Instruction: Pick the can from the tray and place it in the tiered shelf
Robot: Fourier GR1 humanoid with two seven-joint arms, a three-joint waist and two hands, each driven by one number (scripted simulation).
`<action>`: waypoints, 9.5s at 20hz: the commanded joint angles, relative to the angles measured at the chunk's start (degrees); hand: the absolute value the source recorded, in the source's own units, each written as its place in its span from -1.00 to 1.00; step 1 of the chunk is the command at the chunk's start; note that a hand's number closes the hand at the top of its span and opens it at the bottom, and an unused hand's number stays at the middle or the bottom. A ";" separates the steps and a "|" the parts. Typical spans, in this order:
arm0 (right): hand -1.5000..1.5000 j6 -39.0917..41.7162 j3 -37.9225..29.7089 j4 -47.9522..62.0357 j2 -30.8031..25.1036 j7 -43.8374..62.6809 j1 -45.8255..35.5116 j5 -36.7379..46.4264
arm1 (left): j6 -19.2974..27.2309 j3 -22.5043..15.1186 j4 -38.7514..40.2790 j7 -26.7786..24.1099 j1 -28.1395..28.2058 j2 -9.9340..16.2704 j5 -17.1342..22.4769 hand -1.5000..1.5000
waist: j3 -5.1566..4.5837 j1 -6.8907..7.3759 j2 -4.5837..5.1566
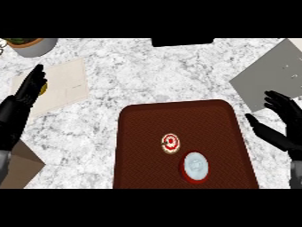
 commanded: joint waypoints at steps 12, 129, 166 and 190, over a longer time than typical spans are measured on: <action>-1.00 2.31 6.94 -13.53 -0.63 -7.01 13.11 5.30 | 2.90 -5.92 1.65 -0.24 1.68 -9.27 0.88 0.00 | -2.15 0.30 1.11; 1.00 9.86 31.75 -32.87 -22.92 4.82 16.88 40.73 | 4.94 -5.46 -0.04 0.14 5.16 -10.58 -1.73 0.00 | -1.49 -0.92 1.01; 1.00 16.42 -40.65 -23.53 -35.60 -8.87 22.74 -22.39 | 1.71 -5.15 2.60 -0.67 1.44 -11.69 -1.67 0.00 | -1.88 2.19 1.45; 1.00 5.35 -29.37 -3.74 -41.19 -19.87 2.84 -7.34 | 2.23 -8.60 3.35 -0.31 0.31 -15.53 -5.24 0.00 | -1.75 5.89 1.94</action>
